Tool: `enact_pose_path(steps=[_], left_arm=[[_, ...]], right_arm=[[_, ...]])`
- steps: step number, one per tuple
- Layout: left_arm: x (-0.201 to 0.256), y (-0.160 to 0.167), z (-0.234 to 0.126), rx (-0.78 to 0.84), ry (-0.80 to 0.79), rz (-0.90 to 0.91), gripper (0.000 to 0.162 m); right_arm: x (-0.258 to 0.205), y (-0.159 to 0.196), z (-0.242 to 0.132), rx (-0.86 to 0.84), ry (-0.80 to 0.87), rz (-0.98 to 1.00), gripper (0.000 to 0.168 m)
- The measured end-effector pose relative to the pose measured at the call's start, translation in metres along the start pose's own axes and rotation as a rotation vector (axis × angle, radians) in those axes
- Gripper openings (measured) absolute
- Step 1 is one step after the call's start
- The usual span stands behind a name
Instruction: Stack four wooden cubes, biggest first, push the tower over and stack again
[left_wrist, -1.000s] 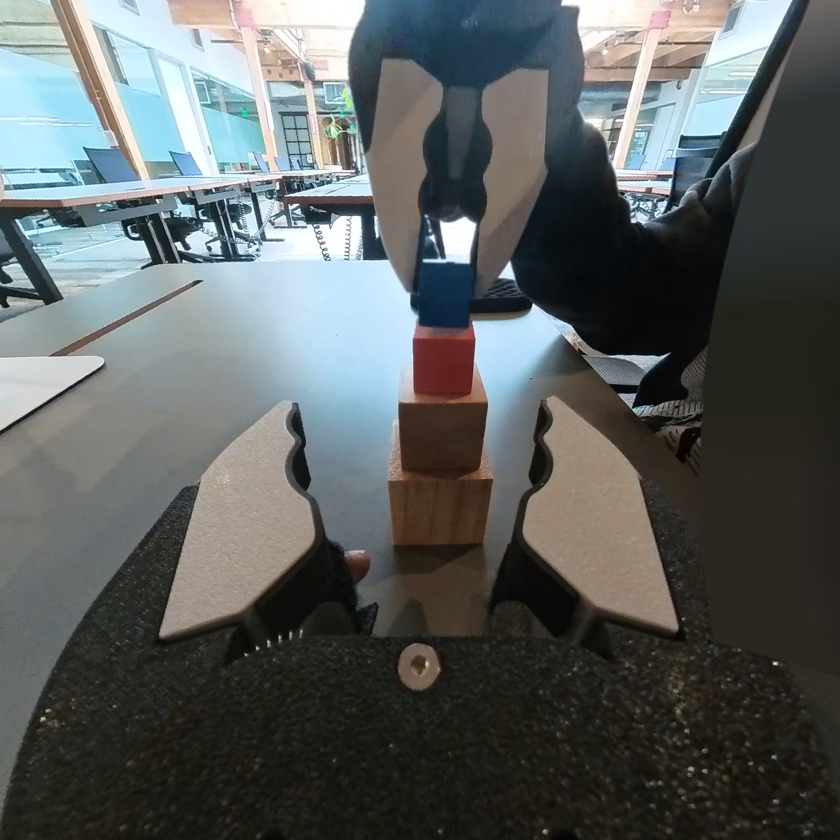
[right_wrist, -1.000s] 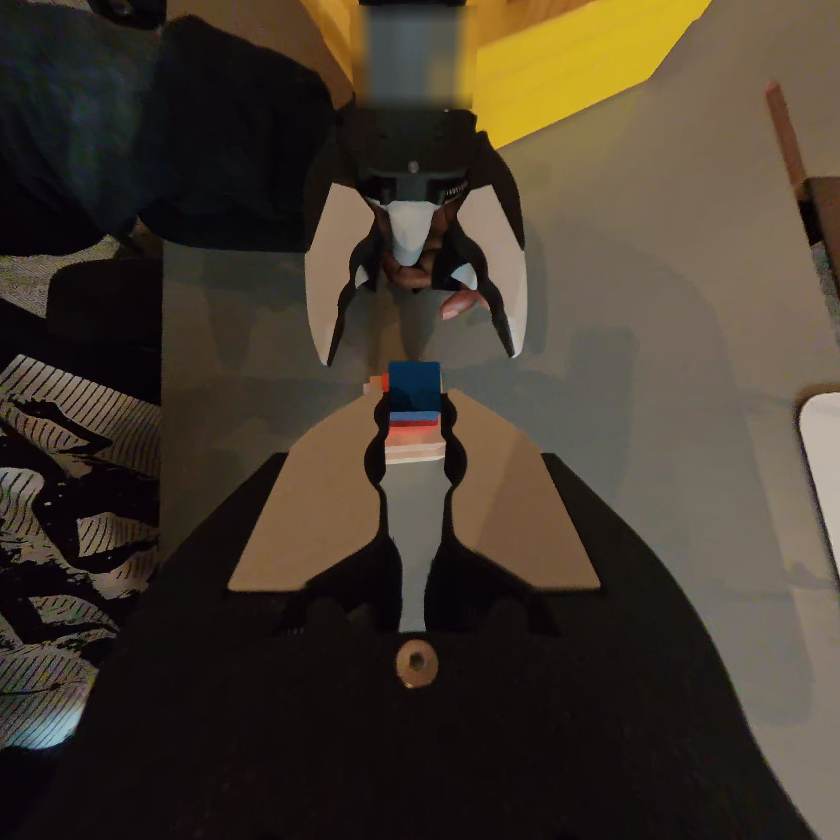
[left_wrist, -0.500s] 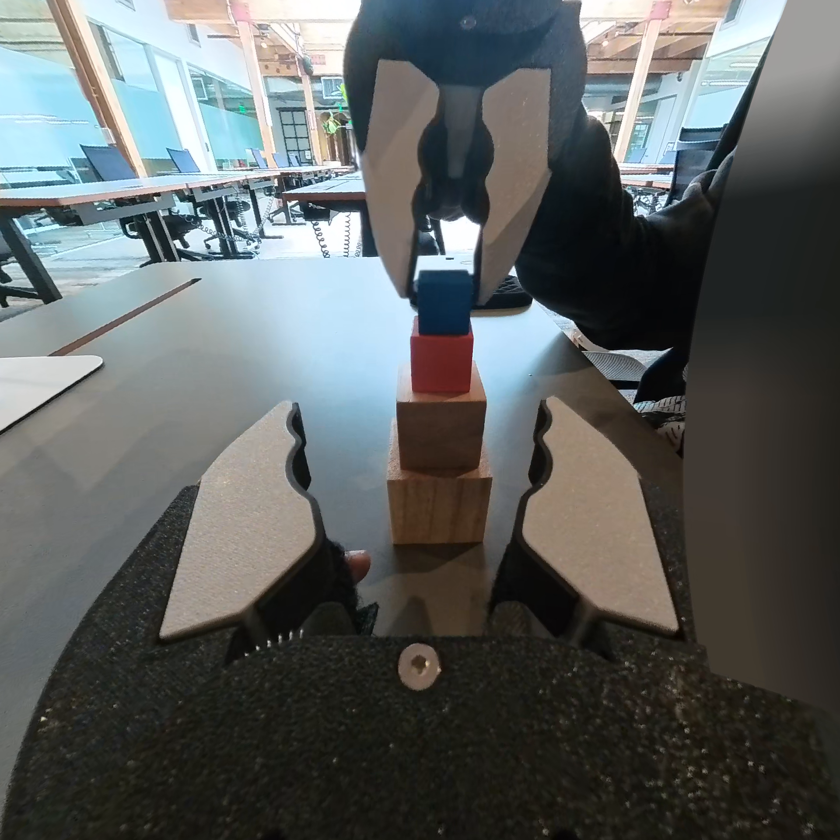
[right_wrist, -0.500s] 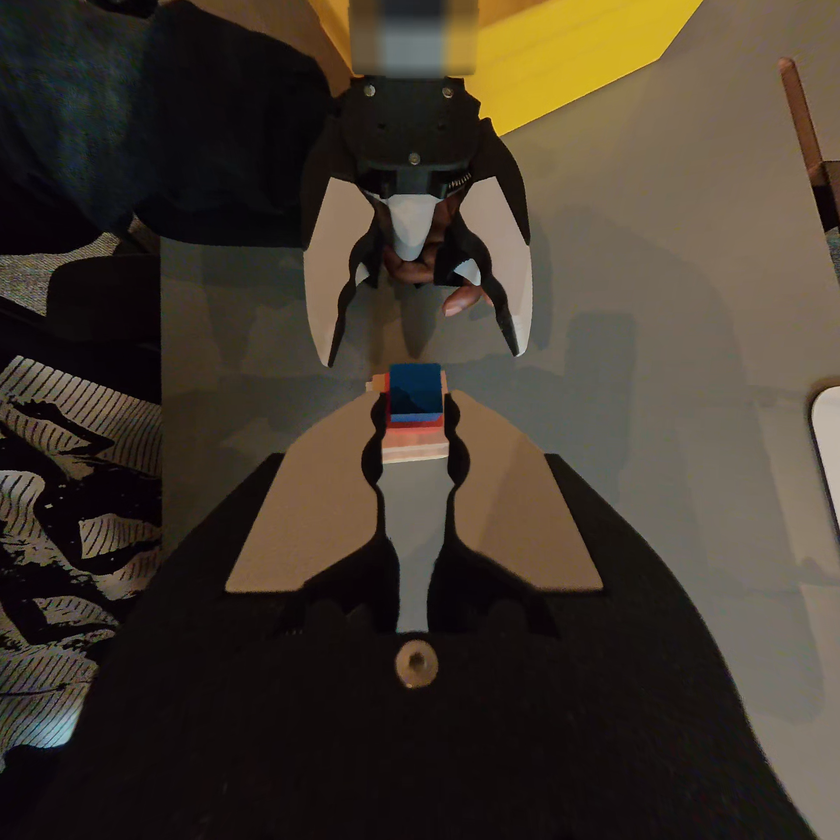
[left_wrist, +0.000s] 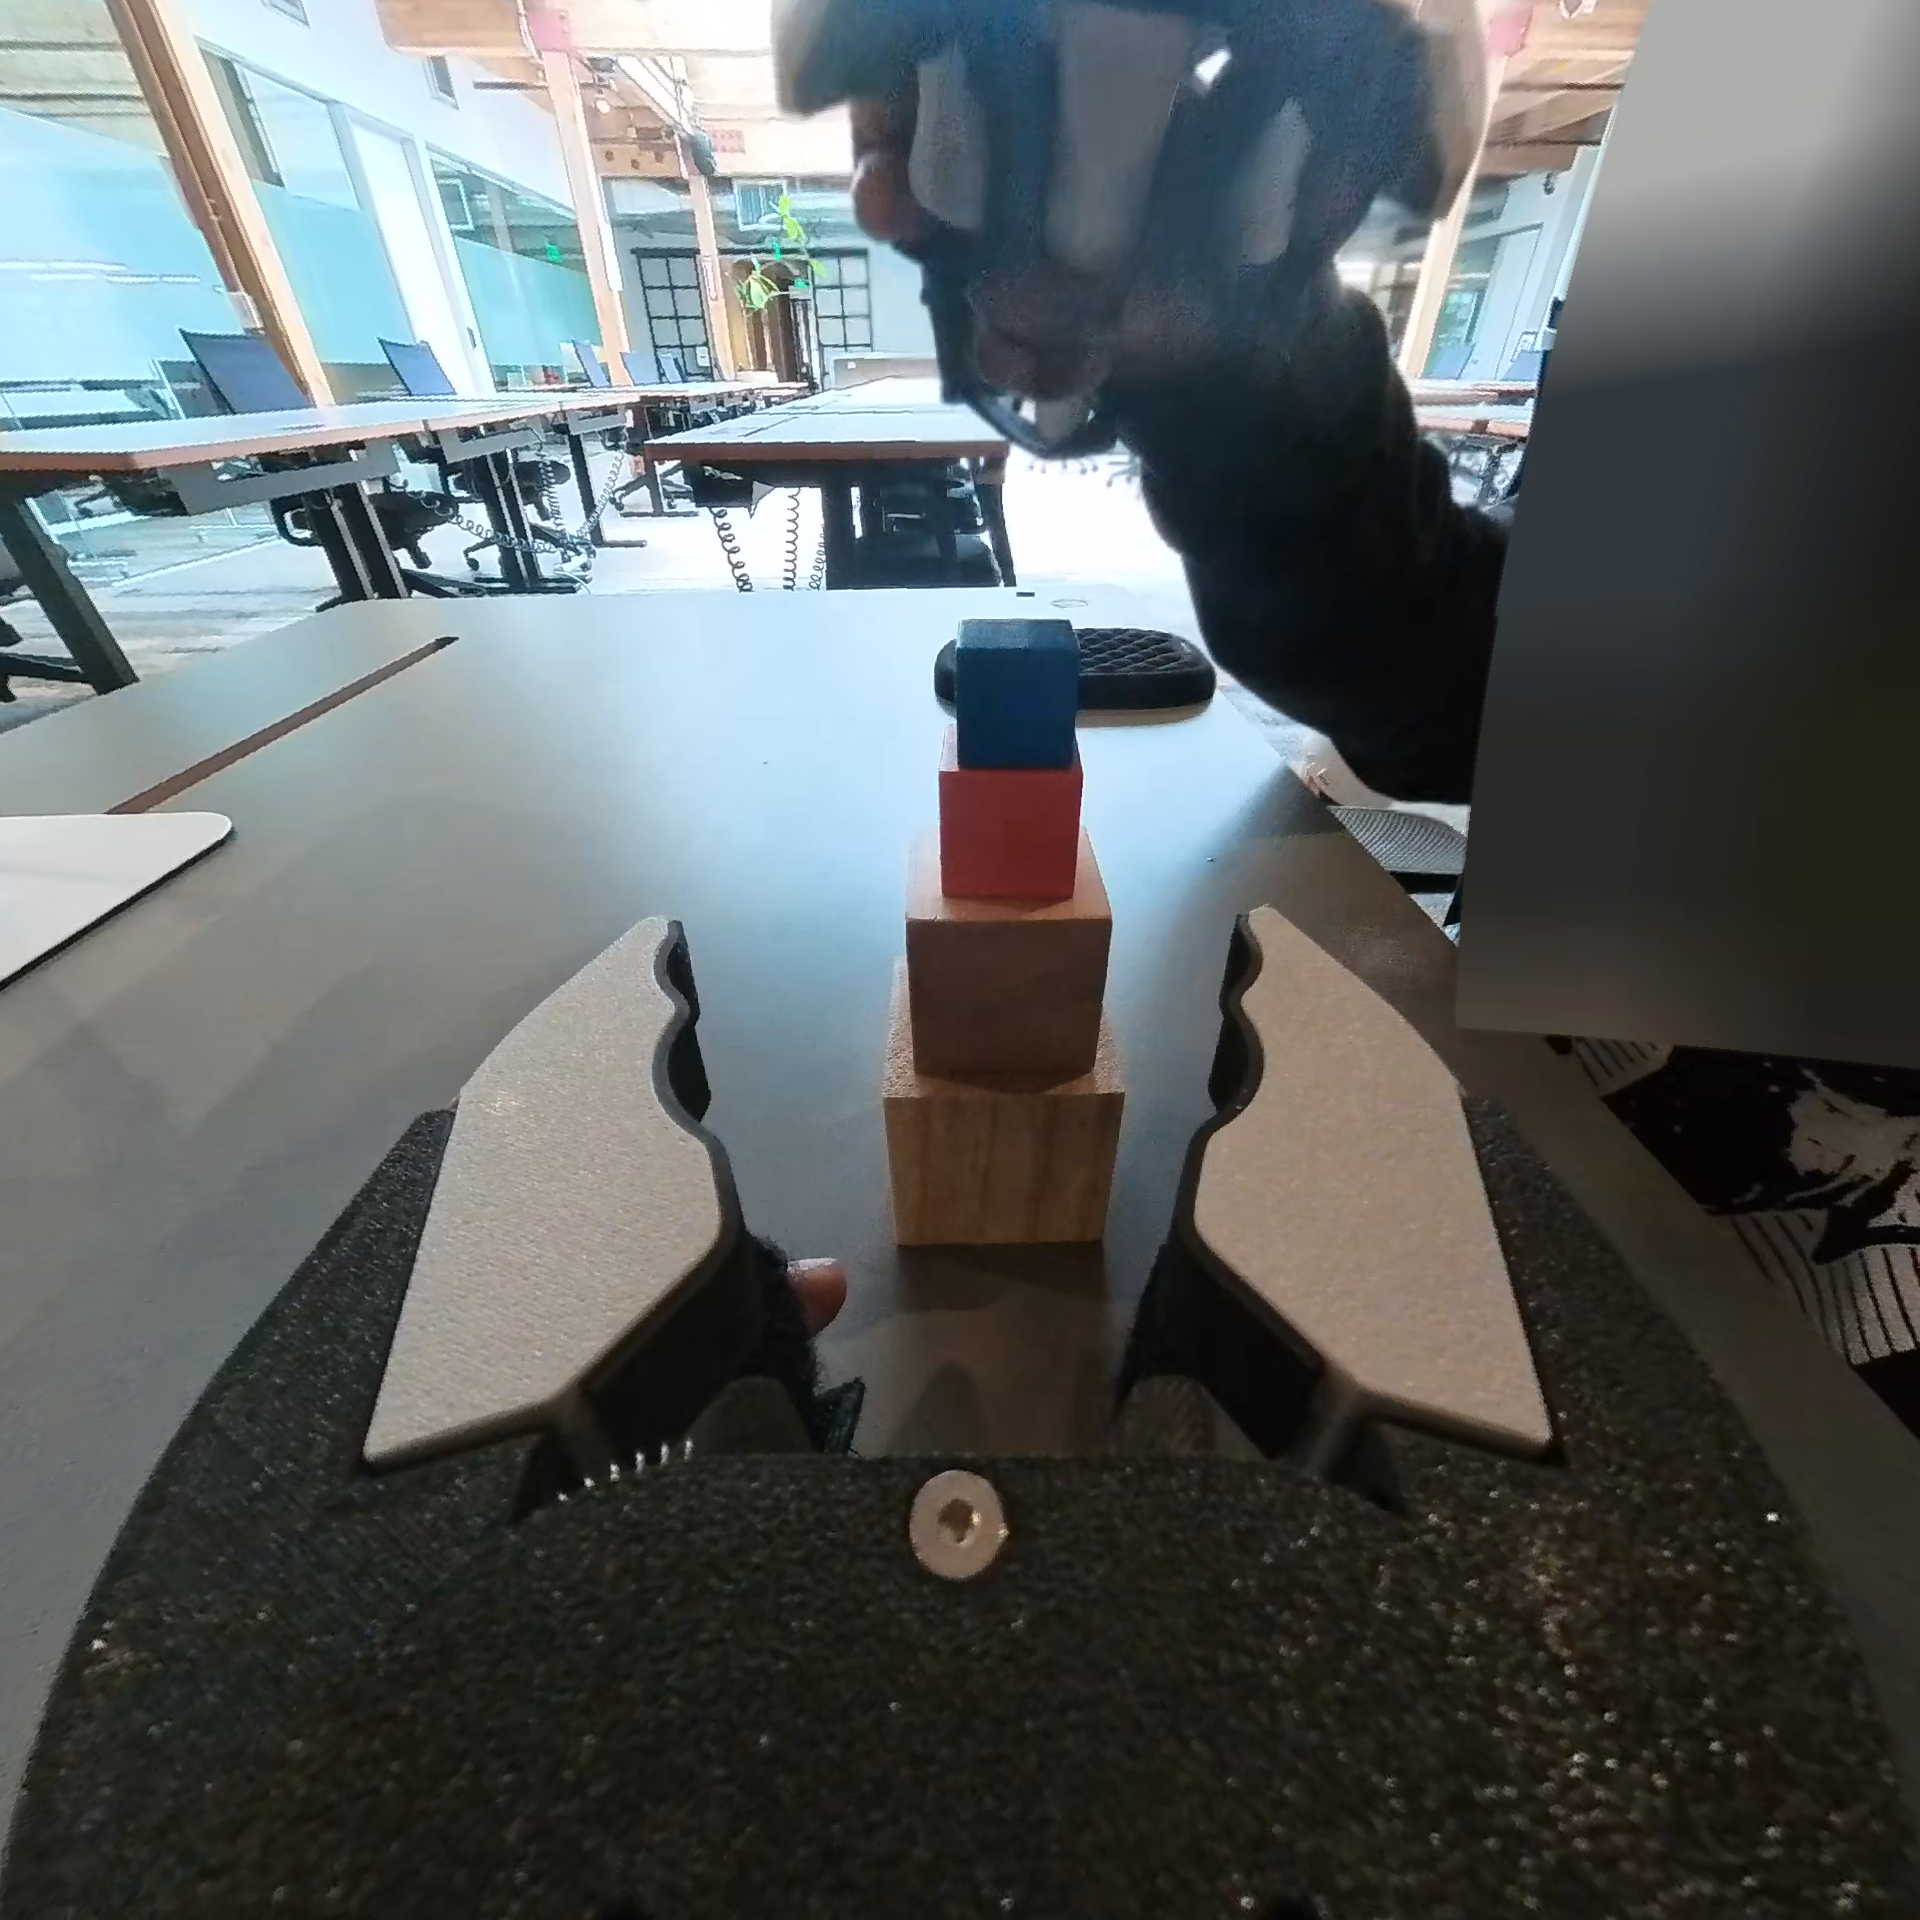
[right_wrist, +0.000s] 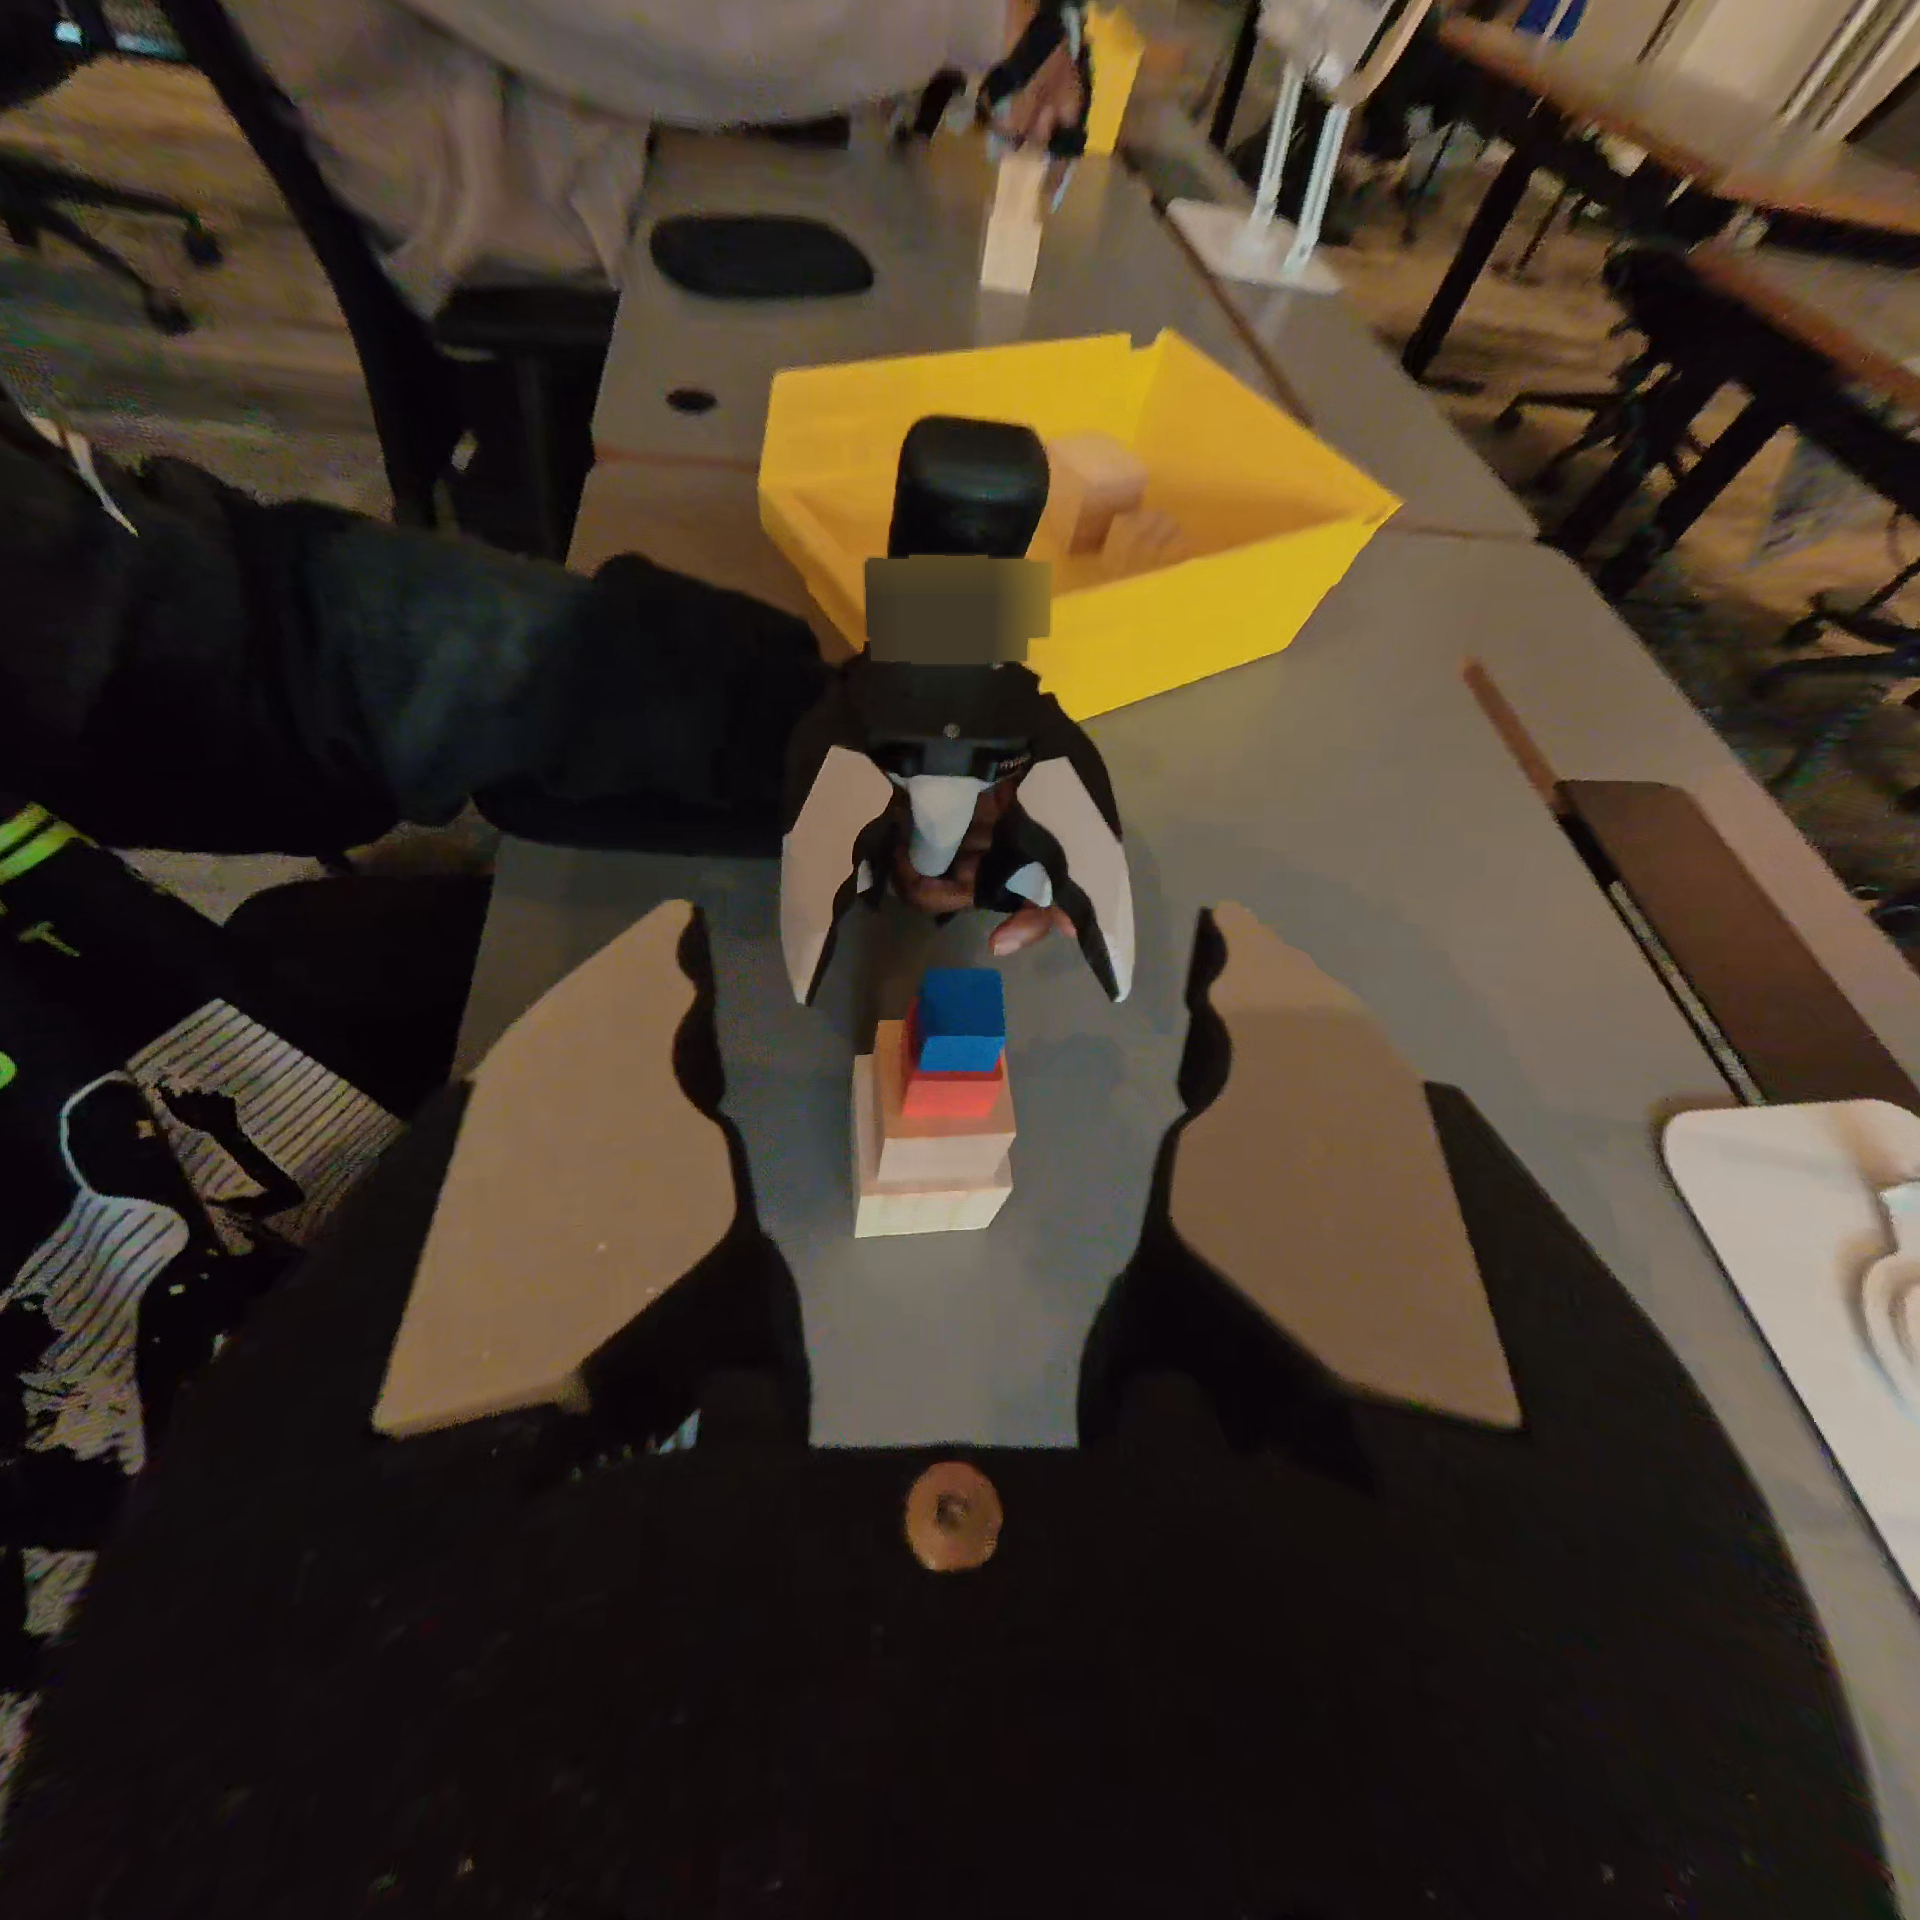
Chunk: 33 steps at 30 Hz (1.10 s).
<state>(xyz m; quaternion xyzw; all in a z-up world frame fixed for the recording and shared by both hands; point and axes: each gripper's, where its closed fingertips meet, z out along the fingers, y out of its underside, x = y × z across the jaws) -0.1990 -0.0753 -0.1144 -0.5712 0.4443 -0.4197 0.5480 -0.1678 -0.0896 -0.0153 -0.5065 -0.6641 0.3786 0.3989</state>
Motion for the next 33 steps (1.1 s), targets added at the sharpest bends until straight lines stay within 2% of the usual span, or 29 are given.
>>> enact_pose_path(steps=[4, 7, 10, 14, 19, 23, 31, 33], left_arm=[[0.001, 0.001, 0.0, -0.005, 0.001, 0.005, 0.096], [0.001, 0.0, 0.0, -0.004, 0.001, 0.005, 0.096], [0.0, 0.0, 0.0, 0.0, 0.002, -0.002, 0.096], [0.001, 0.001, 0.001, -0.009, 0.004, 0.003, 0.097], [0.0, 0.0, 0.0, -0.001, 0.001, -0.007, 0.097], [-0.001, 0.0, 0.0, -0.004, 0.0, -0.005, 0.097], [-0.001, 0.0, 0.0, -0.004, -0.002, -0.005, 0.096], [0.0, 0.001, 0.001, -0.006, 0.001, -0.004, 0.096]], right_arm=[[0.003, -0.002, -0.031, 0.06, 0.085, -0.015, 0.124], [0.009, 0.011, -0.057, 0.07, 0.188, -0.066, 0.147], [0.015, 0.032, -0.088, 0.091, 0.258, -0.068, 0.147], [0.018, 0.06, -0.128, 0.198, 0.251, 0.016, 0.147], [0.031, 0.1, -0.168, 0.234, 0.267, 0.036, 0.147], [0.041, 0.13, -0.178, 0.242, 0.288, 0.047, 0.147], [0.061, 0.167, -0.189, 0.475, 0.37, 0.174, 0.139], [0.059, 0.171, -0.185, 0.44, 0.357, 0.178, 0.14]])
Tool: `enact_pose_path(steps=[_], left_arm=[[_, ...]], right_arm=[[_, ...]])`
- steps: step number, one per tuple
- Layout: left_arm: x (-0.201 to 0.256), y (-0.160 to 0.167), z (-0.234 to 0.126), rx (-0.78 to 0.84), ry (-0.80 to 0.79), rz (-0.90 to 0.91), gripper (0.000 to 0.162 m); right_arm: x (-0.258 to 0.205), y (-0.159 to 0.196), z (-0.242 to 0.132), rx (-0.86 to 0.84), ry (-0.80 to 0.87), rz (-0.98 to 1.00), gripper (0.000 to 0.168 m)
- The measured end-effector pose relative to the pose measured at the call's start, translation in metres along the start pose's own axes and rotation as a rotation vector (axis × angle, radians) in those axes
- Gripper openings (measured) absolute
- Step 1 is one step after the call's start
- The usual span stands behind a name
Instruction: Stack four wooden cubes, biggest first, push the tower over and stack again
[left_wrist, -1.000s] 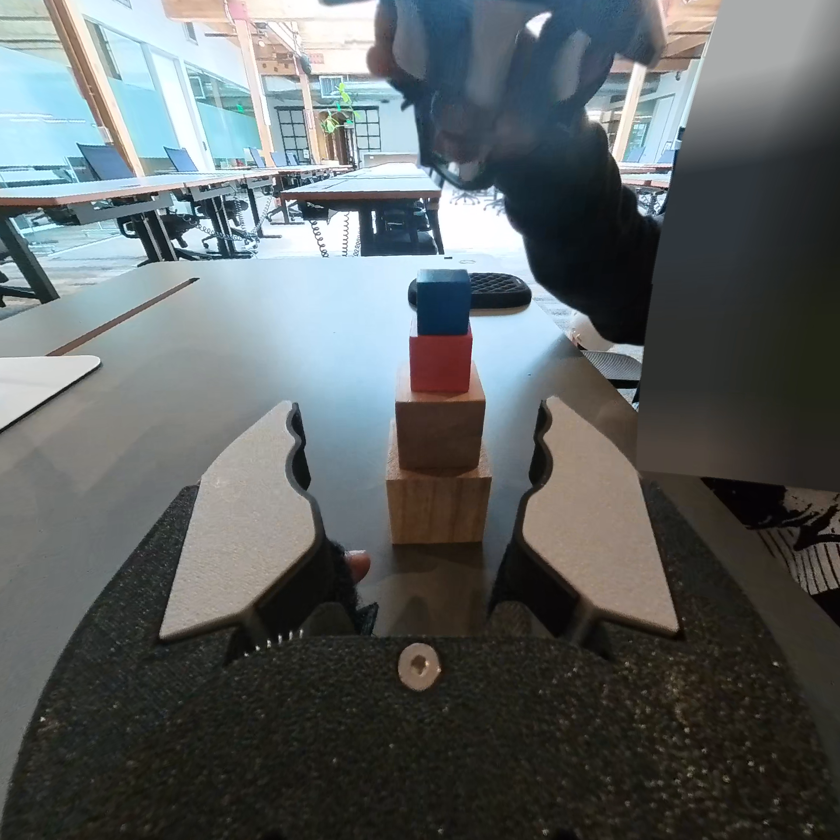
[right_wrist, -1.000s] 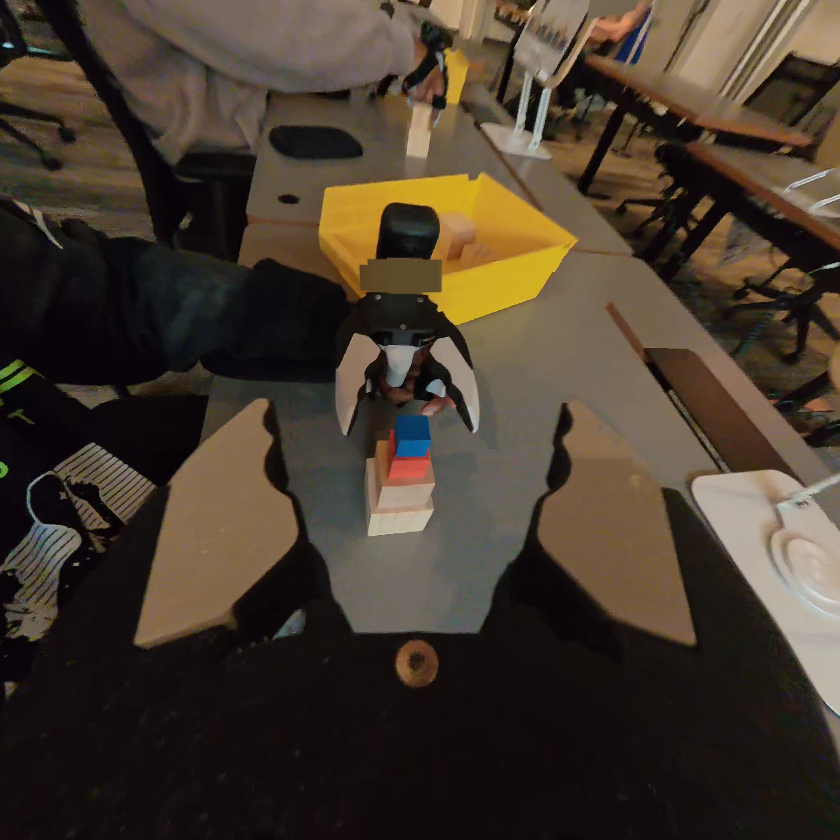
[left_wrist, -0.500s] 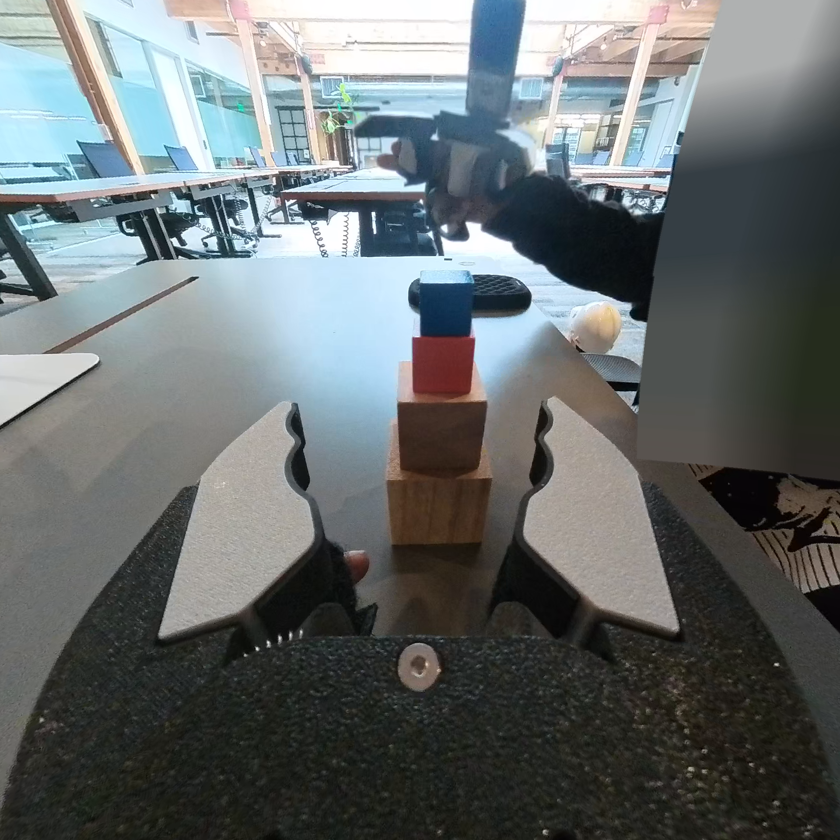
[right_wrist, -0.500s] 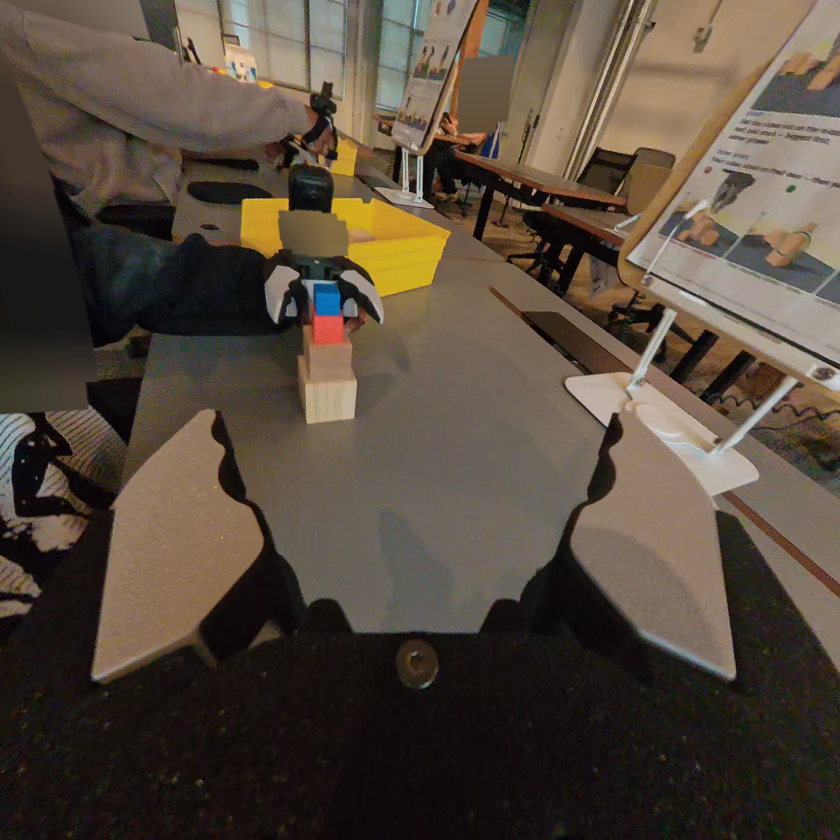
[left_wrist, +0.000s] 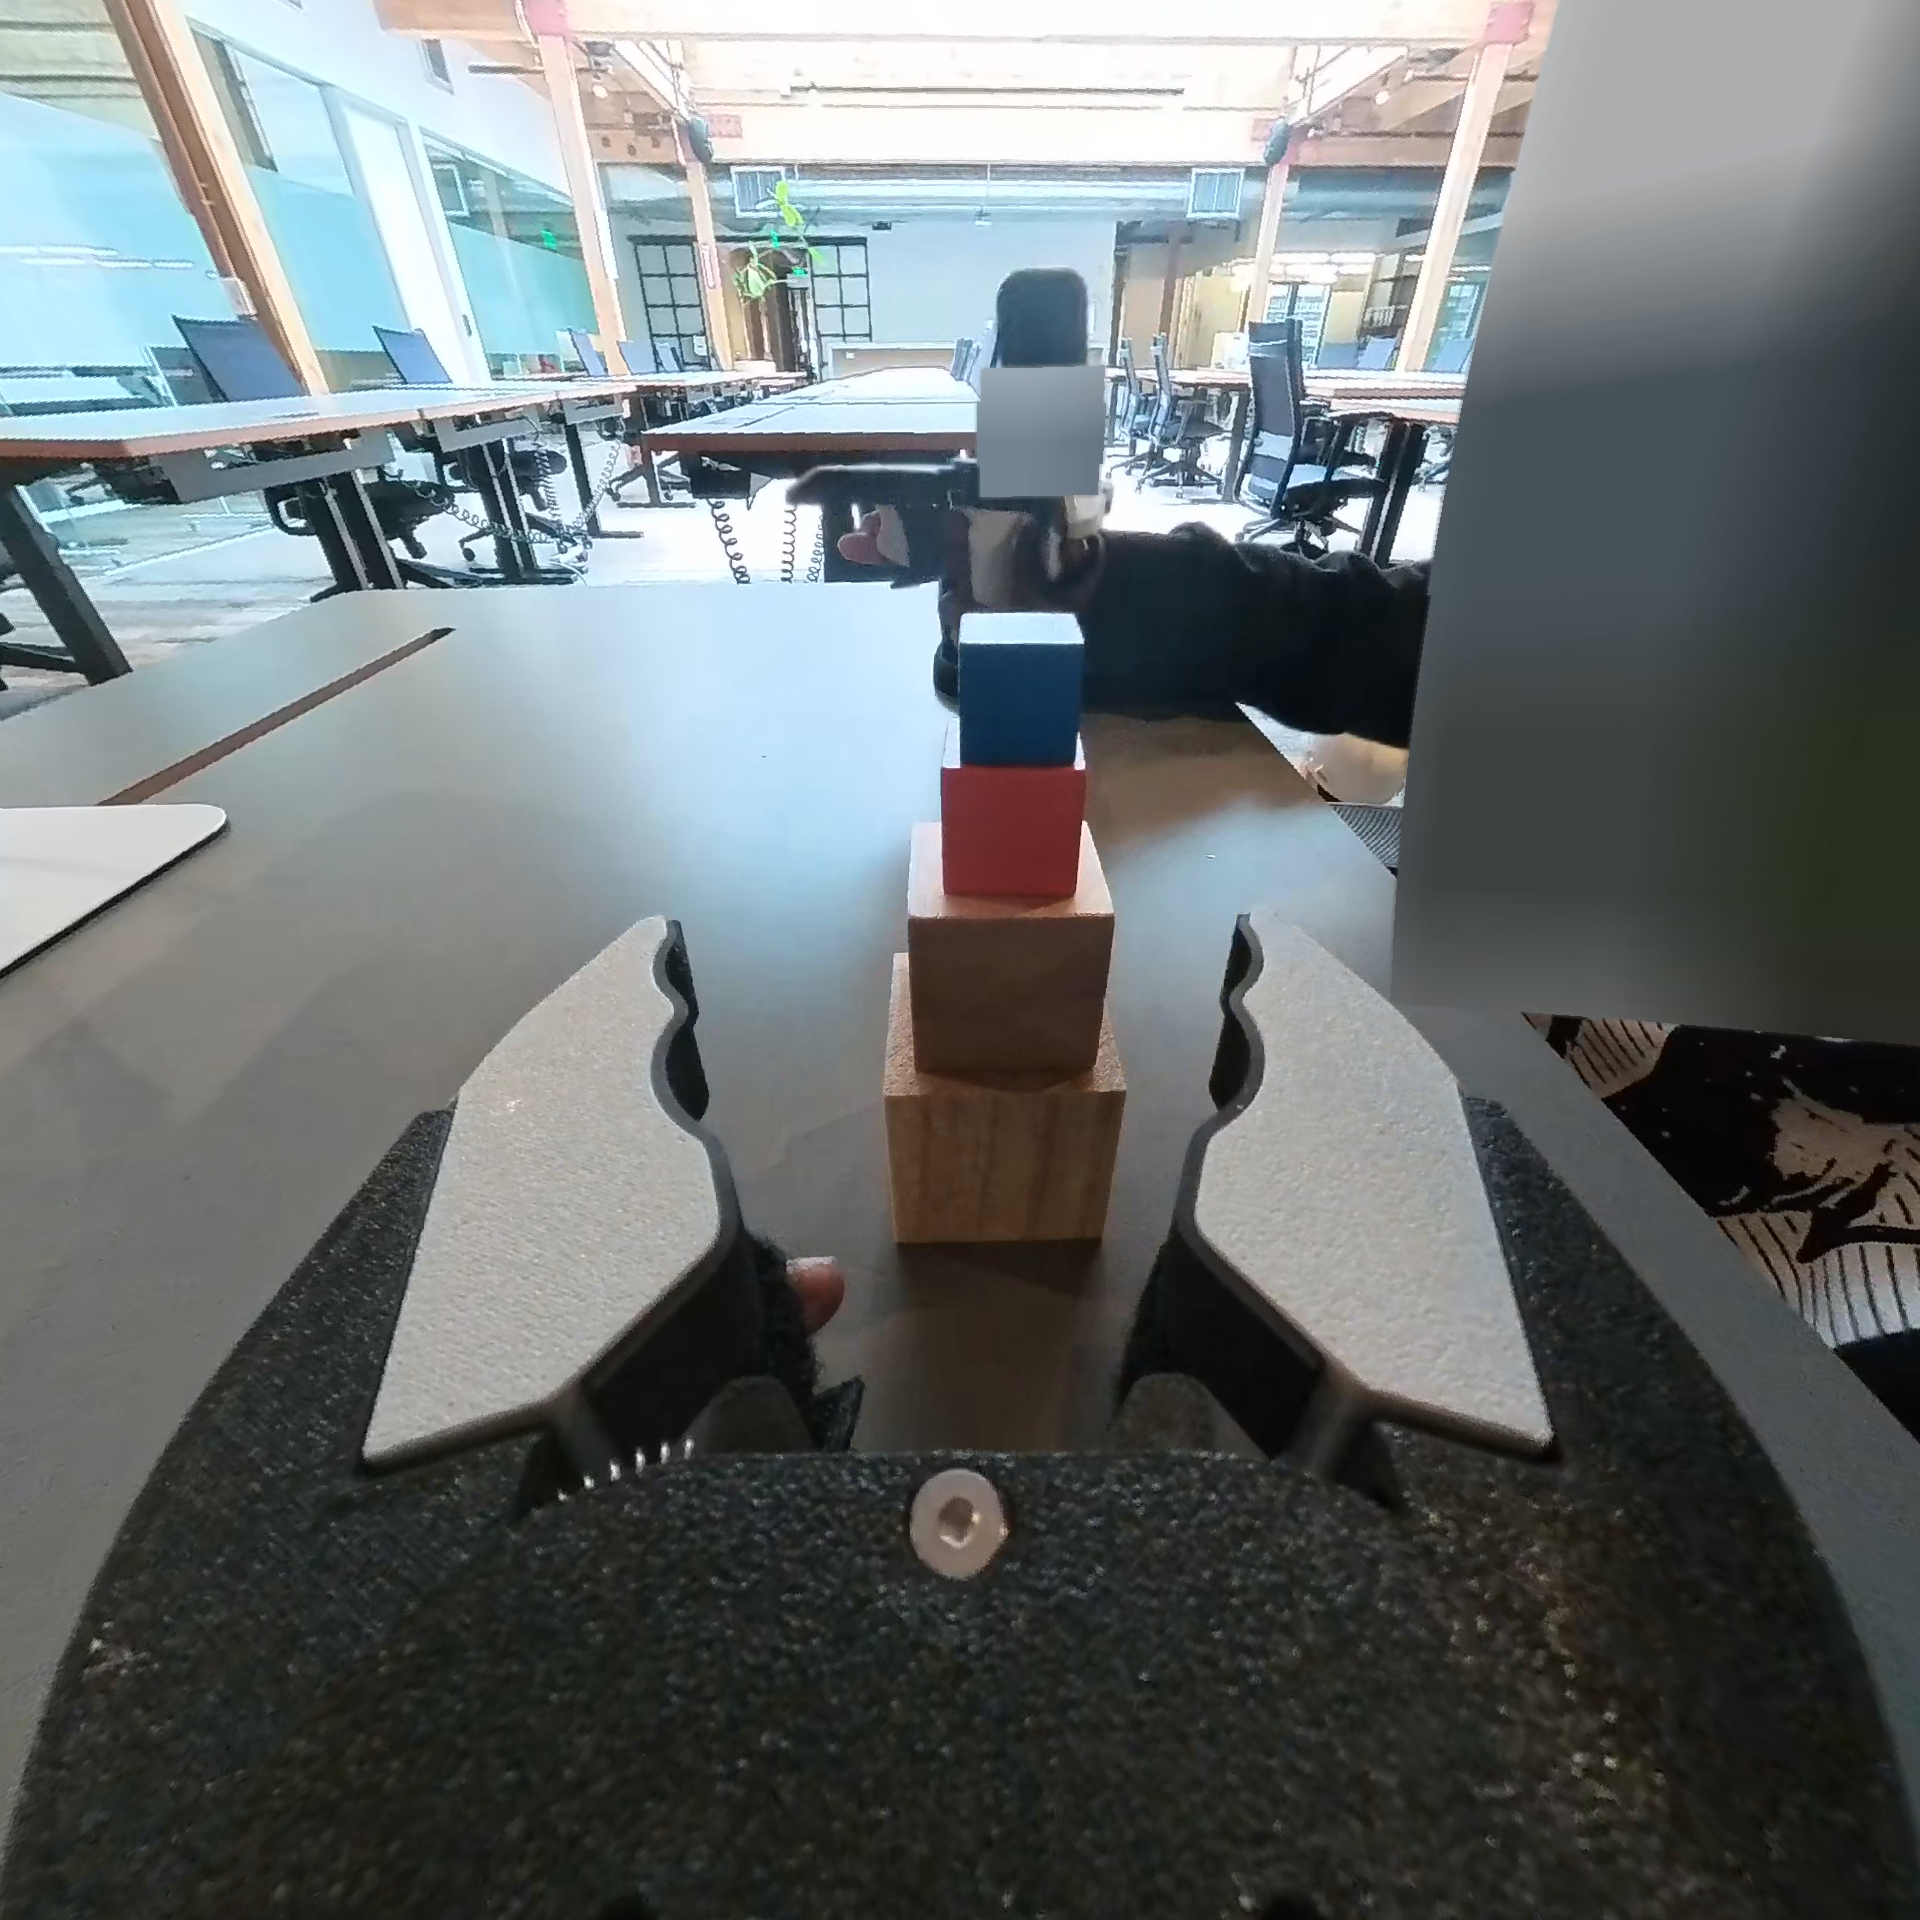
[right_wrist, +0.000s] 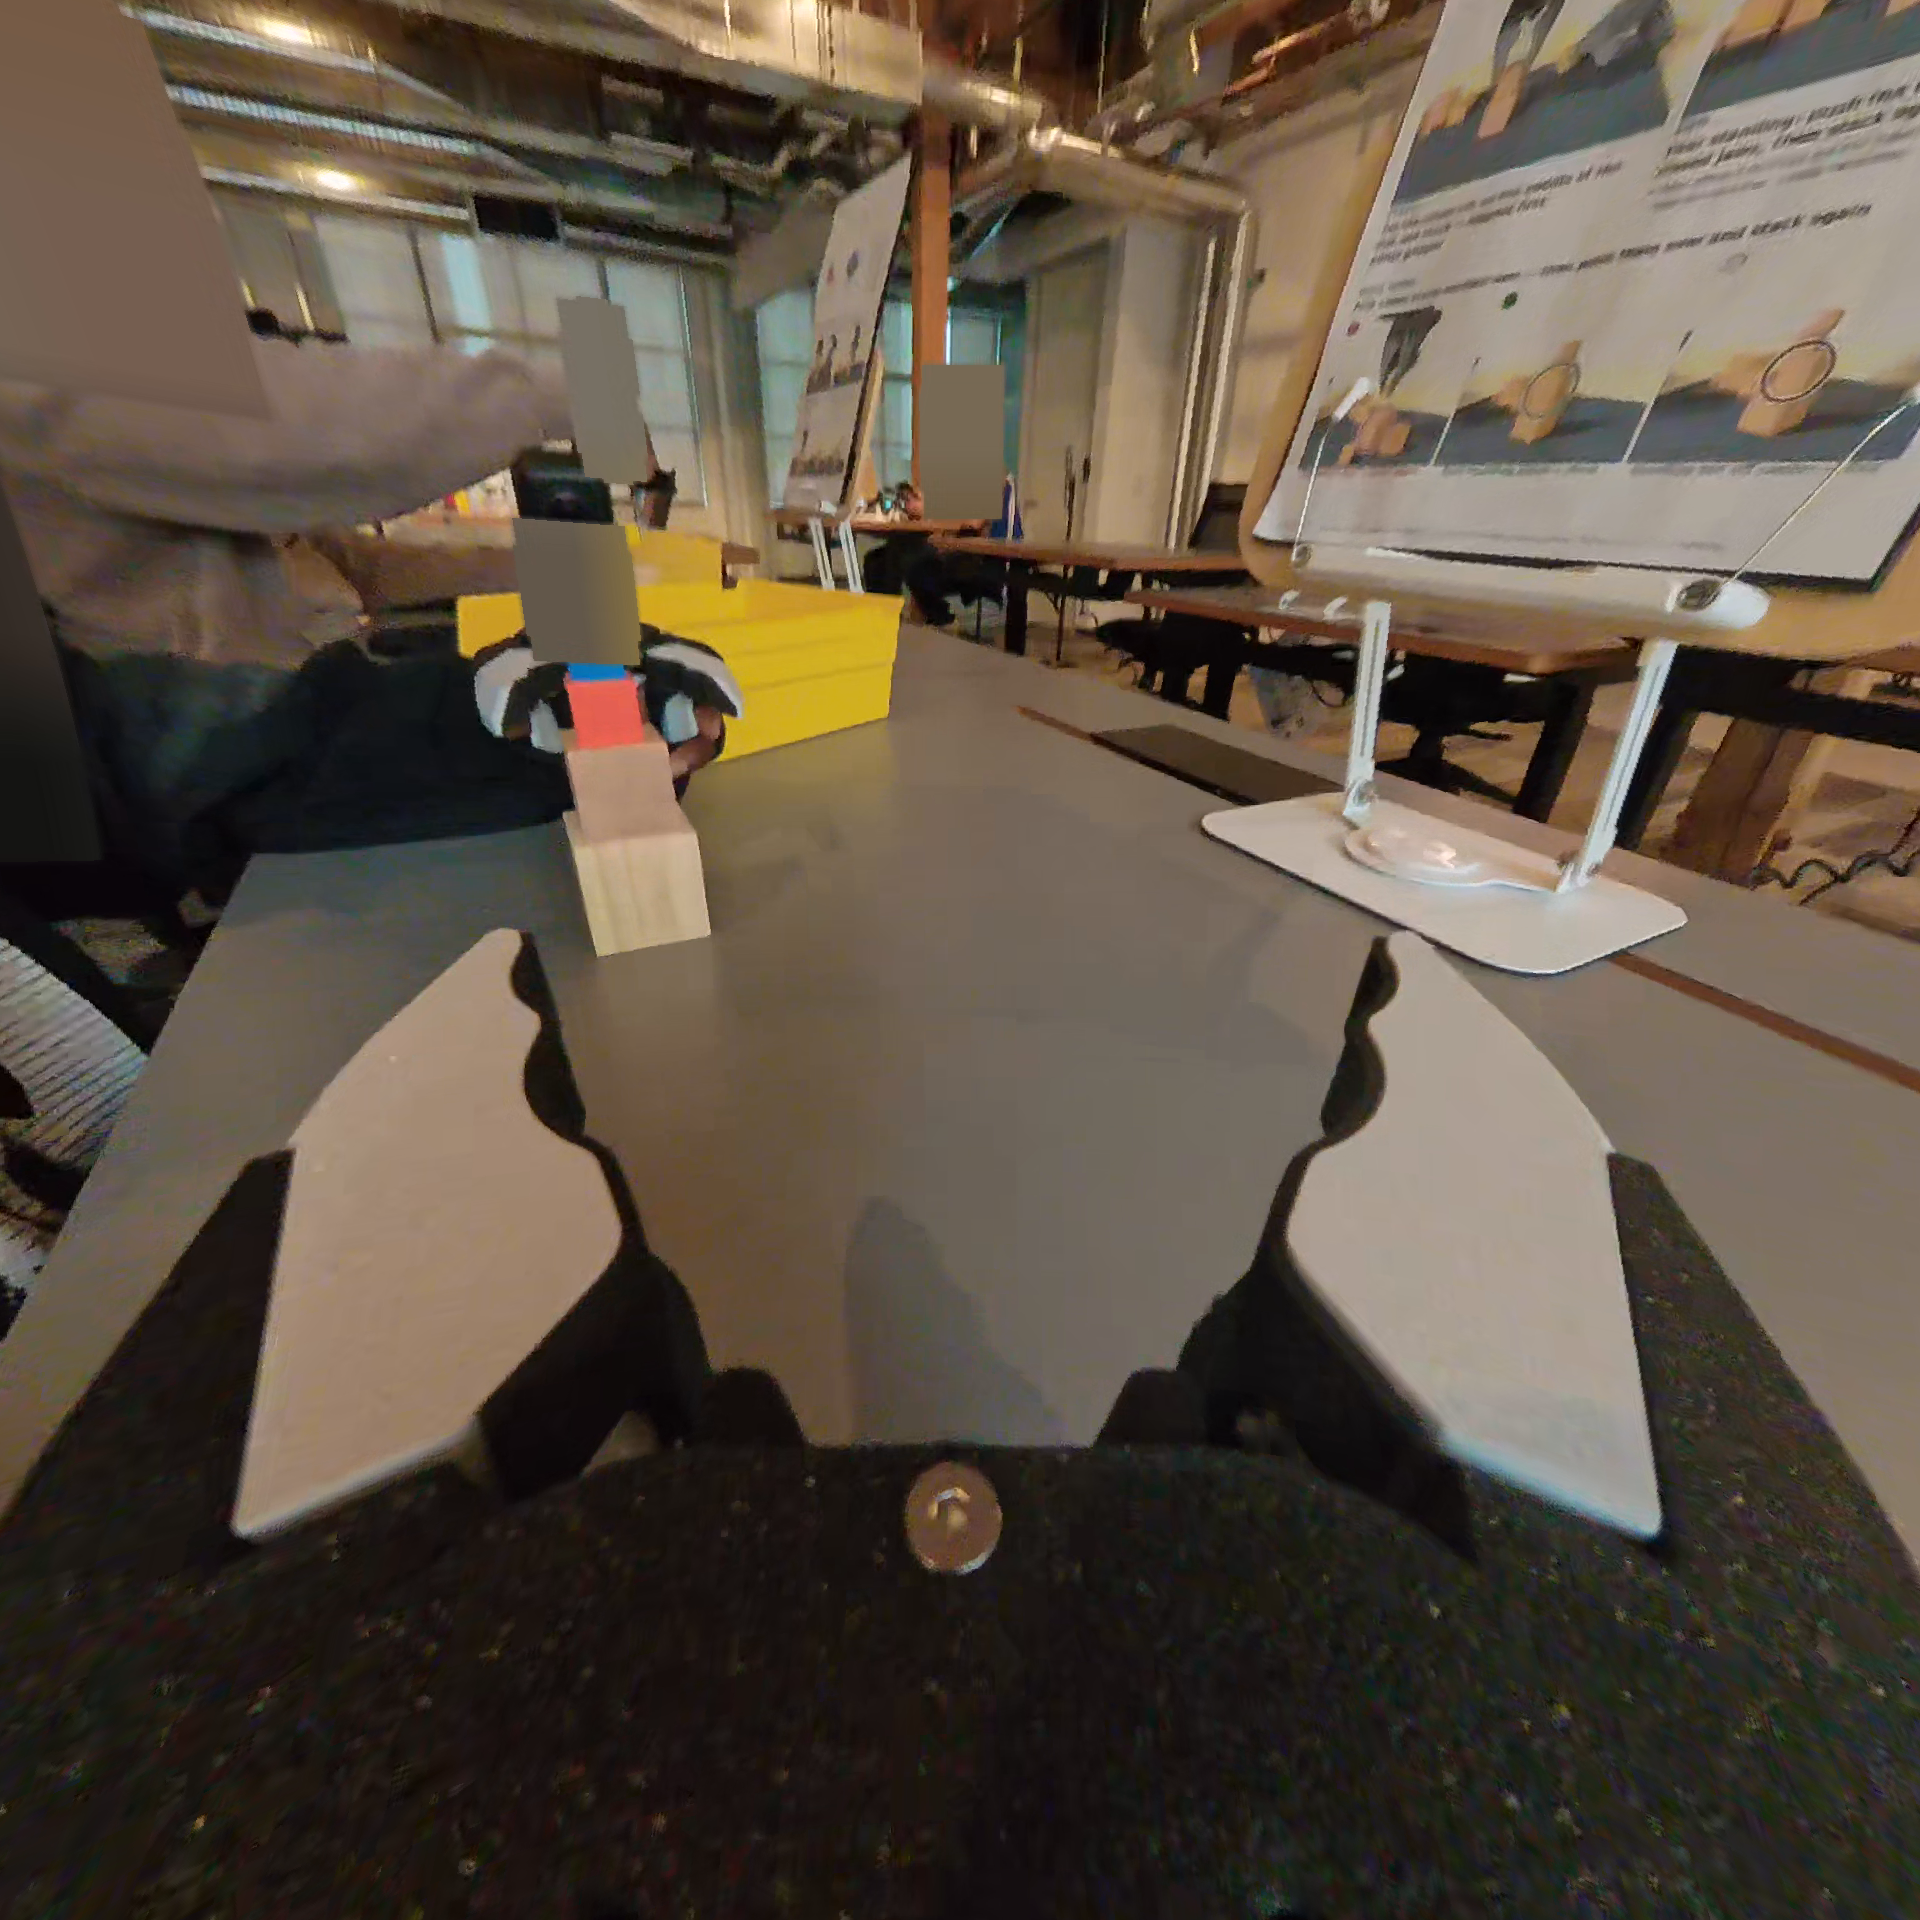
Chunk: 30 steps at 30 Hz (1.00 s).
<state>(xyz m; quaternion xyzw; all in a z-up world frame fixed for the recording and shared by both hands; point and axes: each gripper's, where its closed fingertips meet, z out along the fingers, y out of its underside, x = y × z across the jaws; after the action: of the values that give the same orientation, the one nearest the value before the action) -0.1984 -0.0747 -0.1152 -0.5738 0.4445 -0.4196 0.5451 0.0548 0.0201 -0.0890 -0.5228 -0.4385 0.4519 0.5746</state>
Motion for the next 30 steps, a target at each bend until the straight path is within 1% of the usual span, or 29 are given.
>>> enact_pose_path(steps=[7, 17, 30], left_arm=[[-0.001, 0.001, 0.001, -0.004, -0.002, 0.0, 0.096], [0.0, 0.002, 0.002, -0.012, -0.004, 0.007, 0.095], [0.0, 0.003, 0.003, -0.027, 0.007, 0.006, 0.096]], right_arm=[[-0.009, 0.021, 0.008, -0.111, -0.019, -0.065, 0.144], [-0.012, 0.031, 0.011, -0.149, -0.029, -0.068, 0.145], [-0.011, 0.032, 0.011, -0.145, -0.025, -0.06, 0.144]])
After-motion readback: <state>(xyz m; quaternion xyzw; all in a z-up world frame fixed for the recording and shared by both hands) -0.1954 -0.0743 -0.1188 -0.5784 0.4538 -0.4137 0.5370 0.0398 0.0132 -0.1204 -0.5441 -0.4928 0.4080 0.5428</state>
